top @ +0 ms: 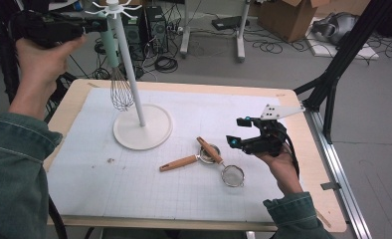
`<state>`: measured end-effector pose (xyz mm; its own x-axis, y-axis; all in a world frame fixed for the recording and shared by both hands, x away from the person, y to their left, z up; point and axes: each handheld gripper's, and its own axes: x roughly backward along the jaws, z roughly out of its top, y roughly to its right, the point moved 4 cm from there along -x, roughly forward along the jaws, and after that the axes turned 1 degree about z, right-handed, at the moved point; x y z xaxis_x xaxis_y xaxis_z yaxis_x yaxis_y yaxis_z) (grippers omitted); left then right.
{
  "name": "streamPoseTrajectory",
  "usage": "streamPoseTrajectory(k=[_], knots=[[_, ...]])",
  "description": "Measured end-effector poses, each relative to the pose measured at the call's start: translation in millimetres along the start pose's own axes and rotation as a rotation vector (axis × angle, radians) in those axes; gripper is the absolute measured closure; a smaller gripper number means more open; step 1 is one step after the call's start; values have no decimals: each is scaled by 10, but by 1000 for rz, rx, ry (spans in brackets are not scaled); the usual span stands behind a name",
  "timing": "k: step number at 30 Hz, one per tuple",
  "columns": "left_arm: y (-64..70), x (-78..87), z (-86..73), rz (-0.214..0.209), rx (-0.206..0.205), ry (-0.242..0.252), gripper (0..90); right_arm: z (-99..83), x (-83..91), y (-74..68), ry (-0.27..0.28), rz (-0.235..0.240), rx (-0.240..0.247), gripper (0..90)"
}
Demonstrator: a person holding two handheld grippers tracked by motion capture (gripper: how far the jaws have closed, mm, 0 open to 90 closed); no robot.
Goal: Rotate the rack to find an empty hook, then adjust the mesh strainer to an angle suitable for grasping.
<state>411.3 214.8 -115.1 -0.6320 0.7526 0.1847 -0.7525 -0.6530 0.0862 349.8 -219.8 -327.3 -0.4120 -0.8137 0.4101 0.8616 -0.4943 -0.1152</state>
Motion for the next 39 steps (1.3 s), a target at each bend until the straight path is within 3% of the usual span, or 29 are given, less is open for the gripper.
streamPoseTrajectory(k=[11, 16, 19, 26, 32, 39], knots=[[79, 107, -141, -19, -57, -62, 674, -10, -27, 0, 1, -9, 1, 213], [77, 142, -275, -50, -43, -76, 567, -33, -86, 26, -6, -11, -18, 203], [82, 153, -395, -45, -54, -106, 484, -49, -113, 29, -11, -14, -20, 203], [153, 184, -656, -70, -58, -122, 339, -90, -105, 24, -22, -23, -26, 203], [183, 207, -935, -65, -66, -150, 272, -141, -94, 36, -29, -34, -35, 203], [180, 190, -1328, -49, -41, -170, 211, -254, -125, 47, -60, -42, -48, 203]])
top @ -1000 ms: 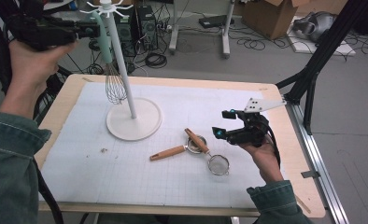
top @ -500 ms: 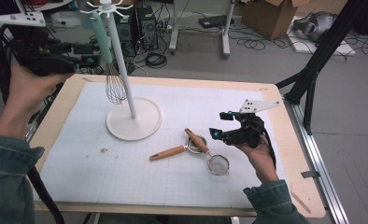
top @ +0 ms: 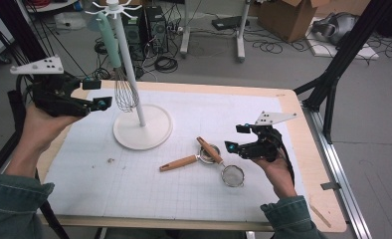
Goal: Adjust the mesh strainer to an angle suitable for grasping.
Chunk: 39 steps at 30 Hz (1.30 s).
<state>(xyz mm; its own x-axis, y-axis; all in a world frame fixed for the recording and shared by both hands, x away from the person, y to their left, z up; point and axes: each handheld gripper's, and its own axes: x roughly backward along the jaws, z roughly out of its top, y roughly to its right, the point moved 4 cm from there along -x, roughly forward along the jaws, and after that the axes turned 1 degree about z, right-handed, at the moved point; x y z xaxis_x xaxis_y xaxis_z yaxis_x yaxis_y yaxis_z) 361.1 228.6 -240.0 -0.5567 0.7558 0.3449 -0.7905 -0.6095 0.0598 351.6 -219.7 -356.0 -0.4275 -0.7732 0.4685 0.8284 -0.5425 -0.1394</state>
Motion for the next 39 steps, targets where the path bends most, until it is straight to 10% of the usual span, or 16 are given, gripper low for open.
streamPoseTrajectory(k=[39], knots=[[346, -330, -1010, 19, -6, -45, 141, -479, -365, 3, -185, -78, -25, 317]])
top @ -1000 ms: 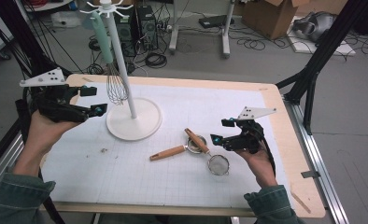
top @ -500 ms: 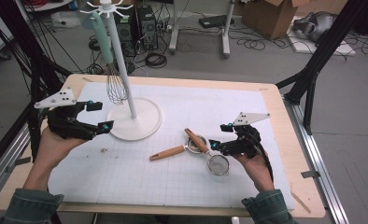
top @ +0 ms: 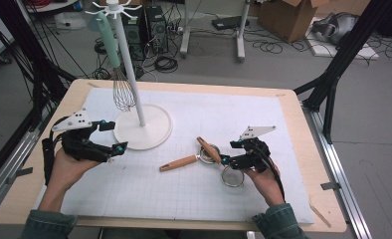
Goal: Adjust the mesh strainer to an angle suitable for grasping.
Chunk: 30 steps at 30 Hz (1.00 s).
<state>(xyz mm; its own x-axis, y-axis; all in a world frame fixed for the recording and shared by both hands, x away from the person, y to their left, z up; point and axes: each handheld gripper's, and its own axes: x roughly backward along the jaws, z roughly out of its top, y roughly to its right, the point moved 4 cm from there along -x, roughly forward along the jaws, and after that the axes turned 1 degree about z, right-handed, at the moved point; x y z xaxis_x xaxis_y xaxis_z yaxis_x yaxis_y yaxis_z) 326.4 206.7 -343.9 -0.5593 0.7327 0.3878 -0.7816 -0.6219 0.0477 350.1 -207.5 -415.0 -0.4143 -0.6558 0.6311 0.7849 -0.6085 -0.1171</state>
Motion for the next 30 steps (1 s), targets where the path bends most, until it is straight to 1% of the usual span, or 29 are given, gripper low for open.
streamPoseTrajectory(k=[1, 3, 6, 9, 11, 14, 15, 19, 21, 28, 29, 30], knots=[[7, -7, -14, 2, -1, 0, 140, -14, -28, 5, -2, 0, 0, 321], [15, -14, -41, 3, -1, -3, 140, -38, -69, 10, -29, -6, -2, 330], [36, -33, -94, 2, 7, 0, 139, -53, -117, 10, -54, -9, -3, 354], [51, -63, -154, 0, 1, -18, 137, -57, -148, 15, -69, -7, 5, 387], [57, -77, -182, -1, 2, -22, 133, -64, -168, 23, -79, -12, -6, 397], [69, -108, -235, -3, 0, -27, 132, -85, -206, 30, -97, -2, -24, 417], [79, -121, -256, -5, 5, -32, 130, -93, -221, 32, -105, 6, -27, 427], [100, -170, -341, -10, 4, -47, 113, -117, -281, 30, -130, 12, -37, 451], [108, -190, -374, -9, 4, -52, 108, -125, -309, 24, -142, 8, -42, 459], [117, -223, -433, -8, 5, -62, 90, -136, -353, 20, -169, 5, -35, 509], [115, -223, -436, -7, 3, -63, 86, -135, -361, 21, -165, 4, -33, 512], [114, -222, -440, -7, 1, -65, 82, -138, -362, 17, -171, 6, -38, 517]])
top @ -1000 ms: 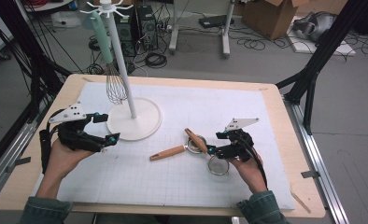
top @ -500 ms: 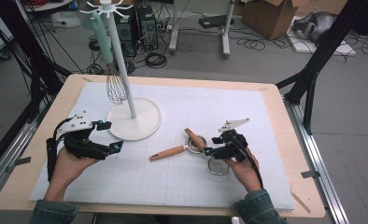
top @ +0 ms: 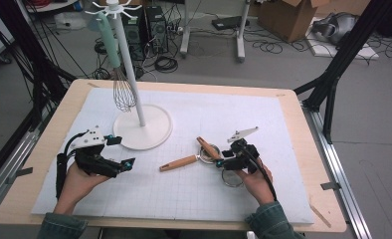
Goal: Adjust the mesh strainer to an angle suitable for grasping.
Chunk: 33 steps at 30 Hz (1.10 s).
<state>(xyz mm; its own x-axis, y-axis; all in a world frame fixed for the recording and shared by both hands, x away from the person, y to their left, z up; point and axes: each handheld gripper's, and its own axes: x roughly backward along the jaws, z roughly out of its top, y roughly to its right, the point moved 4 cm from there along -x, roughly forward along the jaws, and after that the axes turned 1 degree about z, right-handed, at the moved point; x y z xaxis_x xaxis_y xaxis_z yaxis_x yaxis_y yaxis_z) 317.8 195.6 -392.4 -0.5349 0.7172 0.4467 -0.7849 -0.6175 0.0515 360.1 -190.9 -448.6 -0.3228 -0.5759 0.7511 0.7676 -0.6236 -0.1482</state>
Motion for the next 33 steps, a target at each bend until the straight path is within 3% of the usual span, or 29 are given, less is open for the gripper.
streamPoseTrajectory(k=[14, 33], knots=[[-21, 7, -31, 7, 2, -5, 67, 21, -87, -37, -42, -7, 0, 609], [-24, 30, -31, 2, 3, -4, 67, 36, -61, -82, -53, -43, -14, 671]])
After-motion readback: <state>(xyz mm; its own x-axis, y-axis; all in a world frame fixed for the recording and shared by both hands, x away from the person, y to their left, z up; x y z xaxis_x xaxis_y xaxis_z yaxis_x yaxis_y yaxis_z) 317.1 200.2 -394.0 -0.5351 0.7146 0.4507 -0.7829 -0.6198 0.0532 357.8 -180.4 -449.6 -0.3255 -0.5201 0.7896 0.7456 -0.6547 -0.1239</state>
